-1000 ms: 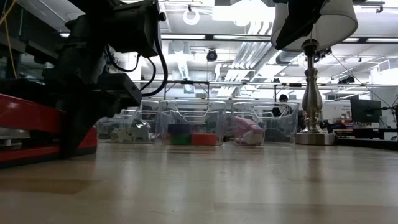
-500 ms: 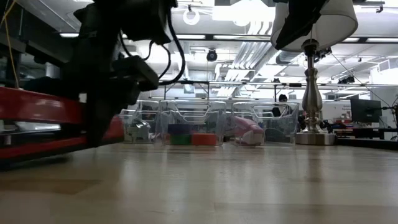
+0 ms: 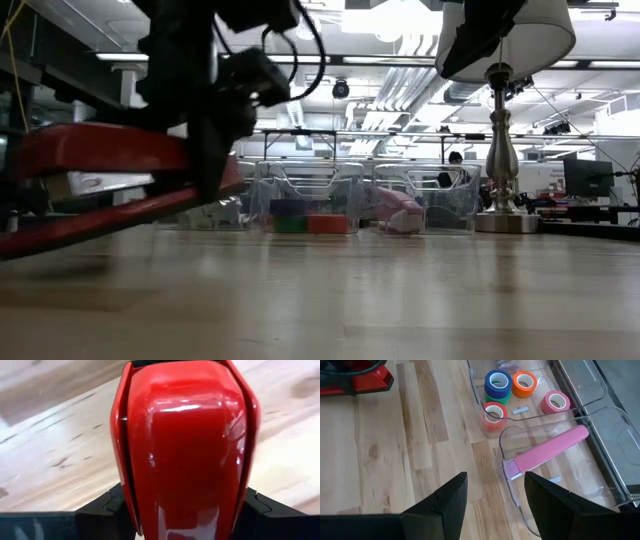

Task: Pick and place Stapler, Stapler remover, tape
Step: Put the red stapler into the right transparent bin

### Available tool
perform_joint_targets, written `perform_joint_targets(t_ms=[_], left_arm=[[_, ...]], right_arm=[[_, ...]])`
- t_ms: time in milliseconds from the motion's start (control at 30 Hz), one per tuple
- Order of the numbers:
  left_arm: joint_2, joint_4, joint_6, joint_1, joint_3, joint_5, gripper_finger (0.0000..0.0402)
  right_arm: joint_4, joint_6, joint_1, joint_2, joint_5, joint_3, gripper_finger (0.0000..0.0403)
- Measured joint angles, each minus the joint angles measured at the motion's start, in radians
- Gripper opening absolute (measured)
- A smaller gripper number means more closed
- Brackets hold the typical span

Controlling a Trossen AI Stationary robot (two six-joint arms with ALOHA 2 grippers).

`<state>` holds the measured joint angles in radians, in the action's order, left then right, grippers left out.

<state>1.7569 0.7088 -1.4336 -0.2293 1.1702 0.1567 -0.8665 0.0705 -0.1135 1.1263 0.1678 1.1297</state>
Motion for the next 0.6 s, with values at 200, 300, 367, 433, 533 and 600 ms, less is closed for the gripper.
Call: perform_joint_targets(t_ms=[200,300,367,433,533,600], left_arm=[[0.000,0.007,0.056,0.024,0.075,-0.068,0.0203],[-0.001,0.031,0.100,0.050,0.122,-0.099,0.0203],[-0.002,0.056,0.133,0.068,0.157,-0.113,0.0203],[-0.002,0.086,0.167,0.085,0.192,-0.126,0.0203],[-0.002,0.111,0.218,0.108,0.245,-0.144,0.0203],[-0.002,0.128,0.255,0.122,0.286,-0.154,0.0203]], right_arm=[[0.000,-0.005,0.000,0.000,-0.034,0.000,0.0188],[0.002,-0.003,0.000,0.000,-0.062,0.000,0.0188],[0.003,-0.001,0.000,0.000,-0.082,0.000,0.0188],[0.003,-0.001,0.000,0.000,-0.098,0.000,0.0188],[0.004,-0.006,0.000,0.000,-0.130,0.000,0.0188],[0.010,-0.010,0.000,0.000,-0.153,0.000,0.0188]])
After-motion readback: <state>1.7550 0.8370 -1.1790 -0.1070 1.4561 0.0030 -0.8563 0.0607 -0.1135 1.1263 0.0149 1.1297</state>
